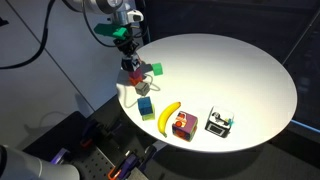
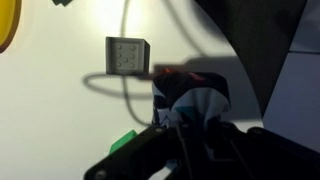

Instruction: Pick up the square toy on the left and put it on top of the stack.

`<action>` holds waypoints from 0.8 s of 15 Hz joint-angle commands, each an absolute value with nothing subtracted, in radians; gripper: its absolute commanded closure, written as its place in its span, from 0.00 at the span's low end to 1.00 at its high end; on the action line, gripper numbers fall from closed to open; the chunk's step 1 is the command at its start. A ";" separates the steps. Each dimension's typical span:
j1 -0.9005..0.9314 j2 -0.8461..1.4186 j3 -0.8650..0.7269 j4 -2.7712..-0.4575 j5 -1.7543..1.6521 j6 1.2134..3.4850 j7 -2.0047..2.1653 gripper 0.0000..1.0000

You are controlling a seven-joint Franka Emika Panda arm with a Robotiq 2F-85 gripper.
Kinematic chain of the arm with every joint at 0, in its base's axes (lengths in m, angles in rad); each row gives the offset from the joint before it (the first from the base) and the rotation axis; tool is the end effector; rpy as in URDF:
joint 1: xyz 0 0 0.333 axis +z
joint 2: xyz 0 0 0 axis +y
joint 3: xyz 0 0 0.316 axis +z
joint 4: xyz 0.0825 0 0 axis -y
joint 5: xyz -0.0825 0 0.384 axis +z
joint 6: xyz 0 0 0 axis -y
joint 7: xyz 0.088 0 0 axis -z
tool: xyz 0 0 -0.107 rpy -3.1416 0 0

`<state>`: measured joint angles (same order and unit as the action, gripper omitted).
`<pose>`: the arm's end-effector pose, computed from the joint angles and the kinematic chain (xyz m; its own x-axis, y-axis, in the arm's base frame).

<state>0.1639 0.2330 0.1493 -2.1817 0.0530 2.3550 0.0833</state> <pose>0.5247 0.1704 0.2787 0.9799 0.1889 -0.0647 0.1848 -0.9807 -0.0644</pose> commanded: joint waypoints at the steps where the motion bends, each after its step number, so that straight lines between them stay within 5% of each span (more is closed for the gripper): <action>1: 0.171 0.247 0.146 -2.158 0.041 2.349 0.100 0.72; 2: 0.170 0.249 0.146 -2.157 0.042 2.348 0.097 0.53; 8: 0.169 0.247 0.150 -2.155 0.050 2.342 0.083 0.05; 12: 0.163 0.229 0.160 -2.153 0.070 2.323 0.049 0.00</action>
<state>0.1661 0.2434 0.1517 -2.1713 0.0530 2.3548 0.0760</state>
